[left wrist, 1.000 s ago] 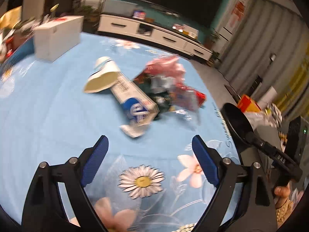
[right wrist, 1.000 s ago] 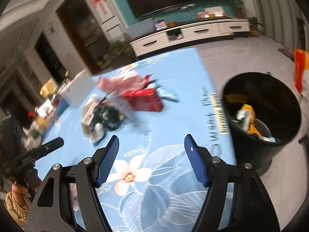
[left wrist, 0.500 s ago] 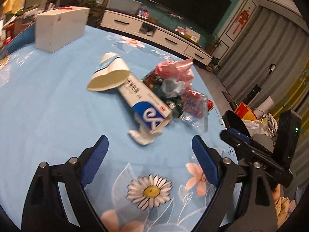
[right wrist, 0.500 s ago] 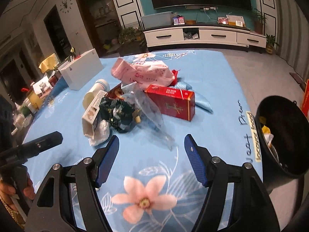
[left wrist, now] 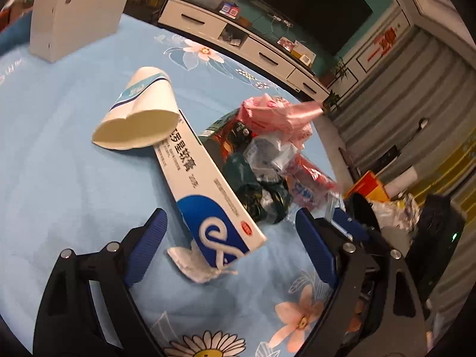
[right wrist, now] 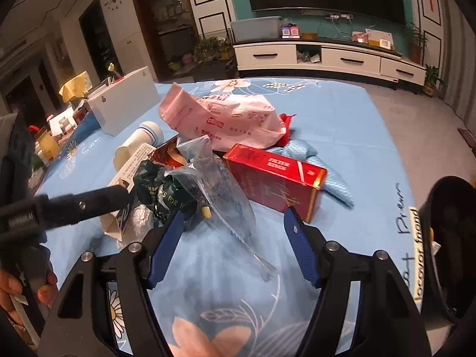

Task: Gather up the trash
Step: 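Grasp the white-and-blue ointment box with the left tool while the right tool grasps the clear plastic wrapper, then carry both items over the black bin and open both tools to drop them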

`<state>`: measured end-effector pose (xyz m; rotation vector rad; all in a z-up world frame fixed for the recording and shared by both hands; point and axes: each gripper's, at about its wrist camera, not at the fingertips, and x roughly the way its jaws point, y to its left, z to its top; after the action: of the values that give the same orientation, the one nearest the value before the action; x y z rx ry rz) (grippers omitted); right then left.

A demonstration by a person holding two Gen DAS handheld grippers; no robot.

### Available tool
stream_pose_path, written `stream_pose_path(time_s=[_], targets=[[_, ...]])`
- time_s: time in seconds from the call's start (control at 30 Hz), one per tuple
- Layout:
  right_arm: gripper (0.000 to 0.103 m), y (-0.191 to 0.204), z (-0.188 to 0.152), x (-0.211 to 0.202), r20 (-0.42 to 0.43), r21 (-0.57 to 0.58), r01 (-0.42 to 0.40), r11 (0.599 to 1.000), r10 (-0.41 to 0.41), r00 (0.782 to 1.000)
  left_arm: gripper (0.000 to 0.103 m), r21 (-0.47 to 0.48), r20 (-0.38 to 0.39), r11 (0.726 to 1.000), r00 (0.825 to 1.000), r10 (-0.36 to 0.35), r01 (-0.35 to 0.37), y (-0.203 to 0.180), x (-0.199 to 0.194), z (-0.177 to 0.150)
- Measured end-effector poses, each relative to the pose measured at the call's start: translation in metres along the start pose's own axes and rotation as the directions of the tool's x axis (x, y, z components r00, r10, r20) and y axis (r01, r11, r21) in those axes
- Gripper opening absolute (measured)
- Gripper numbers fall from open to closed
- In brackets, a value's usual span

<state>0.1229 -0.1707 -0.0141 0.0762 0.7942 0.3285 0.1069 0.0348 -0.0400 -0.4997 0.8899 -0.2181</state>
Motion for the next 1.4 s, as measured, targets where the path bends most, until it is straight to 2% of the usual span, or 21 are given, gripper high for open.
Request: stream_pose_path(time_s=[0.1,0.17,0.2,0.23,0.3,0.43,0.53,0.77,1.03,1.27,1.4], targets=[[0.069,0.001,0.002,0.005,0.003,-0.004,-0.010,1.000,0.010,1.000,0.085,-0.023,-0.007,1.000,1.000,-0.010,0.010,0.006,0.005,0.004],[0.066,0.001,0.004,0.009,0.004,-0.003,-0.013,1.000,0.013,1.000,0.069,-0.032,-0.011,0.999,1.000,-0.010,0.010,0.009,0.007,0.004],[0.064,0.001,0.005,0.010,0.003,-0.004,-0.016,1.000,0.016,1.000,0.065,-0.038,-0.013,0.999,1.000,-0.007,0.006,0.010,0.008,0.004],[0.059,0.002,0.005,0.011,0.001,-0.008,-0.014,1.000,0.014,1.000,0.059,-0.041,-0.016,0.999,1.000,-0.010,0.010,0.011,0.008,0.003],[0.051,0.002,0.005,0.012,-0.007,-0.016,-0.020,1.000,0.020,1.000,0.058,-0.045,-0.020,0.999,1.000,-0.012,0.011,0.012,0.010,0.003],[0.029,0.006,0.004,0.012,-0.019,-0.033,-0.023,0.999,0.022,1.000,0.043,-0.042,-0.013,0.999,1.000,-0.028,0.027,0.012,0.006,0.001],[0.022,0.010,0.002,0.008,-0.017,-0.035,-0.028,0.999,0.027,0.999,0.034,-0.037,-0.010,0.999,1.000,-0.030,0.030,0.012,0.000,-0.002],[0.020,0.012,-0.001,-0.021,0.028,-0.021,-0.043,0.999,0.044,0.999,0.033,0.015,0.041,1.000,0.999,-0.025,0.025,0.007,-0.025,-0.007],[0.020,-0.001,0.000,-0.065,0.115,0.060,-0.080,0.995,0.073,0.991,0.033,0.042,0.112,0.997,0.991,-0.073,0.068,0.001,-0.070,-0.007],[0.015,-0.011,-0.002,-0.090,0.172,0.095,-0.063,0.993,0.046,0.984,0.033,0.075,0.146,0.994,0.985,-0.095,0.085,-0.010,-0.090,-0.008],[0.013,-0.018,-0.002,-0.113,0.238,0.109,-0.055,0.993,0.028,0.971,0.033,0.099,0.145,0.990,0.983,-0.113,0.099,-0.020,-0.093,-0.010]])
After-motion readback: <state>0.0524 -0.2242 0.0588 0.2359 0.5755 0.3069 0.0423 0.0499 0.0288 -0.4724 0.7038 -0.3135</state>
